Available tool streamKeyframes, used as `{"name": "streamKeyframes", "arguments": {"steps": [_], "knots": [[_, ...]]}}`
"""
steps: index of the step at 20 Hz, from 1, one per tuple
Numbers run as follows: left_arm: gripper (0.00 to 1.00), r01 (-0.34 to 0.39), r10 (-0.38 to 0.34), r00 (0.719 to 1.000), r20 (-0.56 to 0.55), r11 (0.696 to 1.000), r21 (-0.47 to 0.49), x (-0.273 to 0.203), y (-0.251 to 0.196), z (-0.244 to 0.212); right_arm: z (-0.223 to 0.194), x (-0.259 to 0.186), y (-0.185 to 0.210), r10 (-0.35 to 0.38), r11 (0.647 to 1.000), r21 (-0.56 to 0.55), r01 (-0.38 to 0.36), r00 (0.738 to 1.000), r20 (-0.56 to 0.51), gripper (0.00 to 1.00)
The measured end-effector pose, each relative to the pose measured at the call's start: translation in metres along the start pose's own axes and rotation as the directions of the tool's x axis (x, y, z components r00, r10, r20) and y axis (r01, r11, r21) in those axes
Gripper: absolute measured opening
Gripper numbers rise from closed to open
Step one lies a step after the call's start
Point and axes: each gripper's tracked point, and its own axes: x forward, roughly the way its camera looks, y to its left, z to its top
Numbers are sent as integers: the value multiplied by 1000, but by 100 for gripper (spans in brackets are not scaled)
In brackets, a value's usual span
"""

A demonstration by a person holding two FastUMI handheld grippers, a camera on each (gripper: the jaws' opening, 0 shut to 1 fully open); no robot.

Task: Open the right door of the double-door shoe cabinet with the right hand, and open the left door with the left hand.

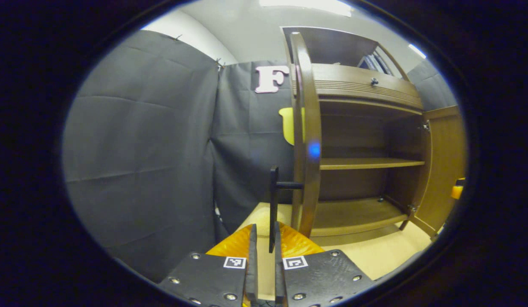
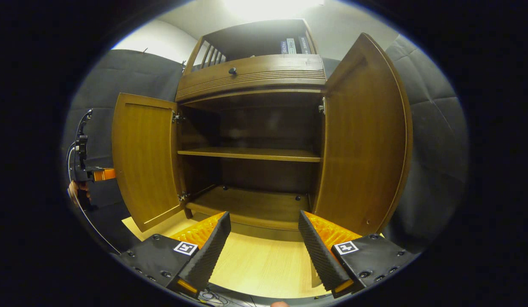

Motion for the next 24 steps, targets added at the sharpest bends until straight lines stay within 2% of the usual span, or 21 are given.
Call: {"name": "streamKeyframes", "arguments": {"steps": [1,3,5,6,12,17,18,19,22,24], "knots": [[17,-27,27,1000,10,1000,-4,-8,8,3,1,-2,2,7,1000,1,-7,1000,4,100],[17,-24,25,1000,20,999,-41,-21,13,12,5,-7,3,14,1000,1,-14,1000,14,96],[18,-32,34,999,33,998,-52,-24,15,24,9,-14,3,13,1000,-7,-13,1000,26,96],[19,-37,39,998,42,998,-48,-28,13,29,11,-19,2,7,1000,-9,-6,999,32,100],[28,-23,24,997,79,1000,-11,-47,-2,49,23,-55,-14,-34,999,29,32,998,49,100],[32,-1,3,997,83,1000,-26,-49,-9,51,22,-77,-33,-85,996,-3,85,995,53,100],[33,3,-1,997,83,1000,-26,-50,-11,52,20,-83,-34,-92,996,-1,92,994,52,96],[32,8,-6,996,87,1000,-21,-50,-12,52,20,-87,-35,-98,995,3,98,994,51,100],[32,24,-24,995,94,1000,4,-52,-14,53,23,-98,-37,-122,992,15,122,990,64,100],[47,45,-46,995,87,999,9,-54,-17,52,24,-105,-41,-147,989,26,146,986,72,100]]}}
